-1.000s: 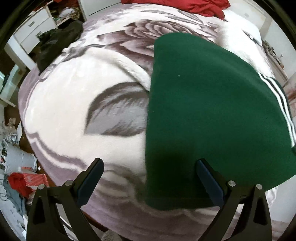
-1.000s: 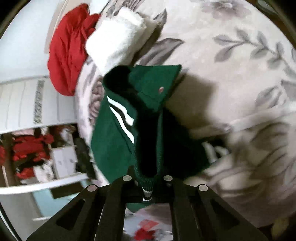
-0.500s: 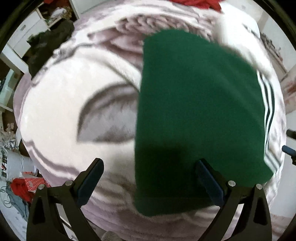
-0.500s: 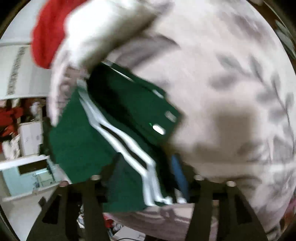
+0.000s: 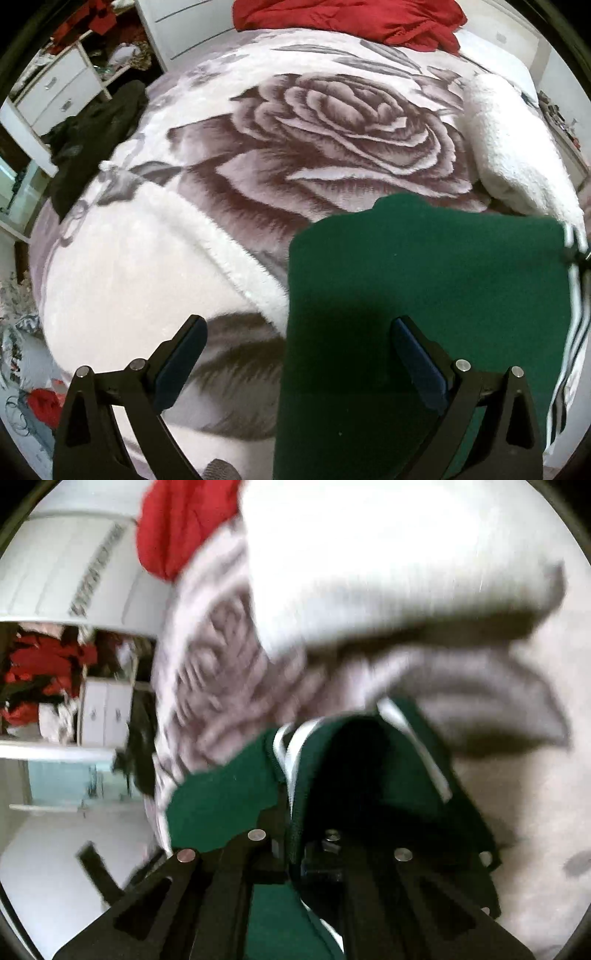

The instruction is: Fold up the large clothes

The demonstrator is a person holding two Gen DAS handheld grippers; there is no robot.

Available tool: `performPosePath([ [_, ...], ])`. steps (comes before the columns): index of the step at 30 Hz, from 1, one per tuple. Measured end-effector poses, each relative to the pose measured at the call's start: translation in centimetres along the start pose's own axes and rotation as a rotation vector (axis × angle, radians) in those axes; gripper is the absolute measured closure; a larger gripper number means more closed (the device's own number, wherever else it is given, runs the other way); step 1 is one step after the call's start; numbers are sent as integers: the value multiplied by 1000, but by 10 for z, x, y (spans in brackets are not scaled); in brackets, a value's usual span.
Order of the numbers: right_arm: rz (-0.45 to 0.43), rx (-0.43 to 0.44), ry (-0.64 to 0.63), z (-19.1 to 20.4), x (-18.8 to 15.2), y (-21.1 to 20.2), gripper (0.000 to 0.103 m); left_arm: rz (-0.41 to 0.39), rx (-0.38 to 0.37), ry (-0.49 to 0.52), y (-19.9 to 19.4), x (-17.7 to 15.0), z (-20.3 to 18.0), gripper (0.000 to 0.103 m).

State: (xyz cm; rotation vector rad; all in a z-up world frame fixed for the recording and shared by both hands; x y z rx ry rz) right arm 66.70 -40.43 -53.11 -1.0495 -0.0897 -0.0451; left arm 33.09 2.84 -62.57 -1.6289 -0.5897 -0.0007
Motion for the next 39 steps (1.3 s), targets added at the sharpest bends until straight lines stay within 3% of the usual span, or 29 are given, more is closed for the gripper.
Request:
performPosePath([
  [2, -31, -46, 38, -8, 7, -3, 101, 2, -15, -4, 7, 3, -3, 0],
  [5, 61, -154, 57, -30, 12, 43, 101, 32, -34, -32, 22, 6, -1, 0],
  [9, 147, -130, 85, -39, 19, 62, 97, 60, -64, -54, 18, 6, 3, 0],
  [11, 174, -103, 90, -43, 15, 47, 63, 51, -65, -44, 0, 0, 5, 0],
  [12, 168, -108, 73, -47, 11, 30, 36, 44, -66, -43, -5, -3, 6, 0],
  [13, 146, -103, 43, -51, 7, 14, 22, 33, -72, -45, -15, -10, 9, 0],
  [15, 127, -105, -17, -64, -7, -6, 20, 27, -98, -62, -29, -27, 17, 0],
  [18, 188, -123, -71, -99, -39, -9, 14, 61, -161, -98, -26, -57, 30, 0],
  [21, 284, -29, -31, -146, -63, 22, 14, 121, -345, -197, -6, -86, 43, 0],
  [23, 341, 109, 40, -166, -78, 48, 9, 120, -492, -310, 2, -97, 56, 0],
  [25, 317, 220, 52, -168, -80, 51, 2, 124, -606, -391, 12, -102, 65, 0],
  [27, 342, 413, 97, -162, -82, 53, 2, 126, -665, -407, 17, -100, 65, 0],
  [29, 398, 536, 103, -147, -88, 63, 2, 120, -746, -393, 23, -92, 58, 0],
  [34, 546, 524, -62, -90, -110, 106, 2, 147, -807, -339, 44, -74, 39, 0],
  [36, 565, 552, -68, -74, -109, 114, 2, 144, -819, -332, 47, -67, 41, 0],
  [39, 556, 514, -75, -64, -108, 123, 5, 130, -849, -343, 49, -61, 50, 2],
])
Point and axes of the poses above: each gripper's, at about its wrist camera, not at the fingertips, and y roughly the way its jaws point, z to its left, x to its top, the point moved 3 cm from there along y, roughly the way its jaws point, and after that the axes turned 12 degrees about -x, right-handed, at the moved point
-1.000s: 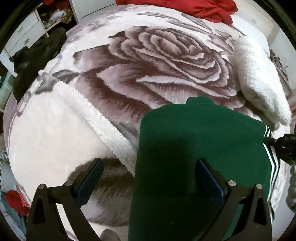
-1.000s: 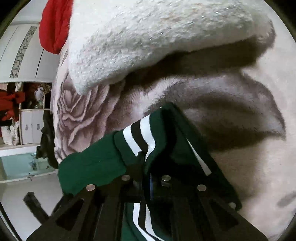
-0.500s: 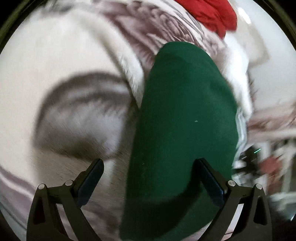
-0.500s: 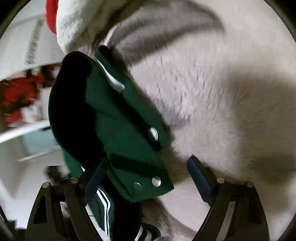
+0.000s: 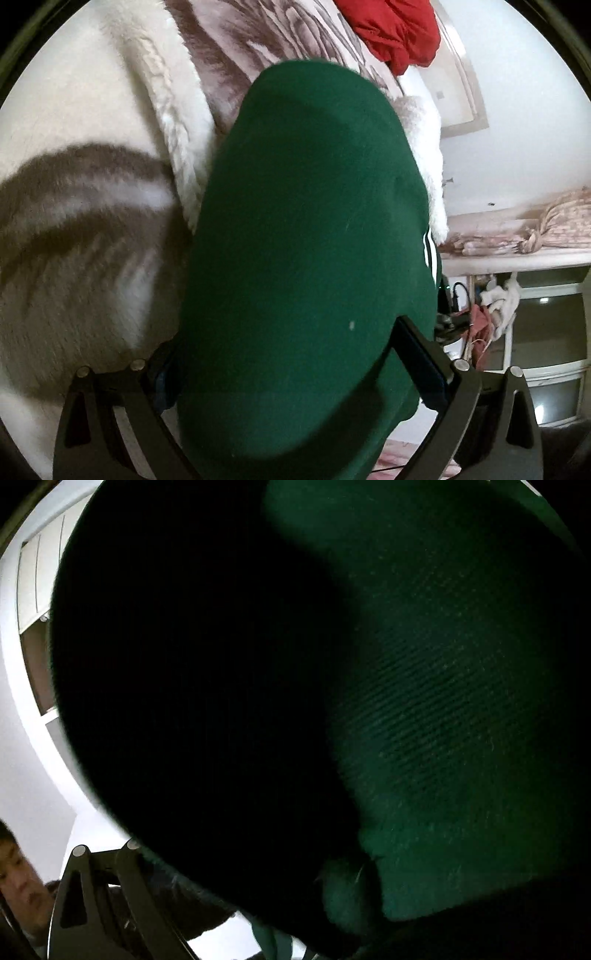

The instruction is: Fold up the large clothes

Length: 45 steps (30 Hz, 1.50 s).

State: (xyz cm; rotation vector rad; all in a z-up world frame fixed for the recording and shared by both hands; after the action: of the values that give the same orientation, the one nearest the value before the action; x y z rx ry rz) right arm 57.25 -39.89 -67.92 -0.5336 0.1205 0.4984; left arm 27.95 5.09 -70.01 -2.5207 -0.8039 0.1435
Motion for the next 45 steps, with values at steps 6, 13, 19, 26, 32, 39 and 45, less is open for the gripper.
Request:
performPosePath([
  [6, -101, -110, 29, 6, -11, 0, 55, -34, -24, 69, -5, 13, -14, 29],
  [13, -216, -77, 38, 37, -45, -22, 67, -27, -28, 161, -18, 23, -57, 38],
  [19, -339, -31, 25, 74, -74, -70, 68, 7, -61, 259, -20, 44, -117, 38],
  [26, -491, -60, 3, 127, -75, -174, 68, 72, -143, 343, 26, 104, -203, 38],
  [32, -599, -106, -12, 137, -26, -266, 68, 136, -190, 382, 111, 184, -249, 38],
  [39, -639, -124, 55, 69, 64, -319, 68, 219, -160, 395, 219, 258, -234, 38],
  [45, -613, -166, 192, -15, 107, -305, 67, 294, -175, 342, 284, 283, -182, 36],
])
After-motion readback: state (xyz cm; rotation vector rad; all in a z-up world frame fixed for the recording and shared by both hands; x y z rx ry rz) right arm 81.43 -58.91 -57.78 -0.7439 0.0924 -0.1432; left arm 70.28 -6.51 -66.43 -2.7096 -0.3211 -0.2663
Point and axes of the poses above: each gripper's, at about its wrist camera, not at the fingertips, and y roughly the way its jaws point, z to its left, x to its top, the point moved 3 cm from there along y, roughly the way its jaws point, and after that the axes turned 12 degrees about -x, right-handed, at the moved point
